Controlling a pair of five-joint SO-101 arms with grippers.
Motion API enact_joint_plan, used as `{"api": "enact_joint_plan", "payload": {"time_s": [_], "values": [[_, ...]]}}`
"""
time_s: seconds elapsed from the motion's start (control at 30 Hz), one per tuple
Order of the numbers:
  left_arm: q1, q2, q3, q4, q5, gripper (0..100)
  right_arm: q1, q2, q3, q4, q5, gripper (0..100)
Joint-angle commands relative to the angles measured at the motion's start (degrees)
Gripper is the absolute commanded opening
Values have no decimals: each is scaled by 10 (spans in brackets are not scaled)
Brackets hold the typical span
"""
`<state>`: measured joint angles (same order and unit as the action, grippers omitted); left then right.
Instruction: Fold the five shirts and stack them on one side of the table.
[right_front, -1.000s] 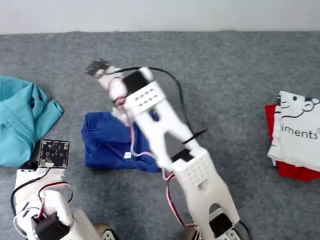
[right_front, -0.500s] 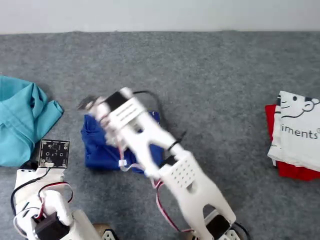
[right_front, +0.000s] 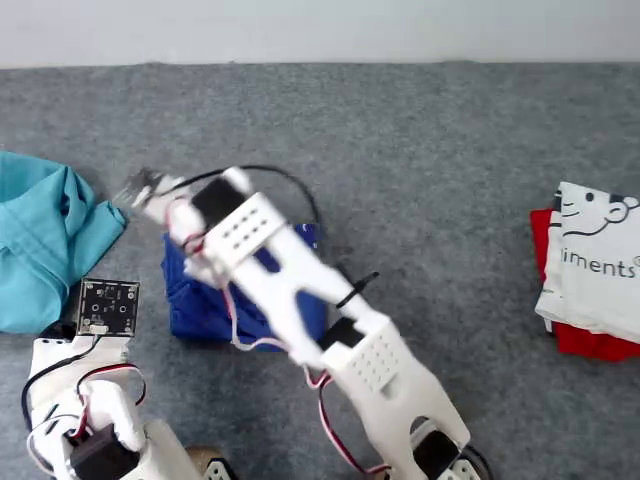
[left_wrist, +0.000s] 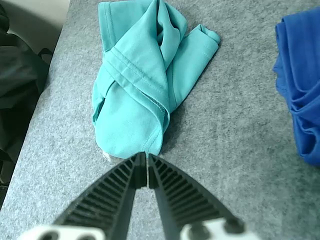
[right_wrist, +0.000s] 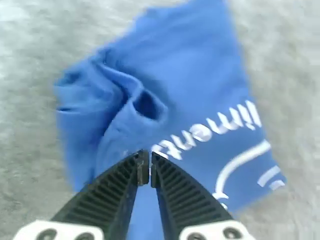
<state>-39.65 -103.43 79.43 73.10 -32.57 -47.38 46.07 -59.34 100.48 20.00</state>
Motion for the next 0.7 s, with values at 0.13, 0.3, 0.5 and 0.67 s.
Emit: {"api": "enact_joint_plan", "payload": {"time_s": [0.13, 0.3, 0.5, 0.67], "values": [[26, -5, -6, -4, -4, 14, 35, 67, -32, 20, -9, 10], [51, -5, -7, -4, -4, 14, -47, 110, -33, 21, -10, 10], [47, -5, -7, -4, -4, 14, -122, 59, -44, 23, -11, 10], [47, -5, -7, -4, -4, 14, -95, -15, -40, 24, -9, 10]]}}
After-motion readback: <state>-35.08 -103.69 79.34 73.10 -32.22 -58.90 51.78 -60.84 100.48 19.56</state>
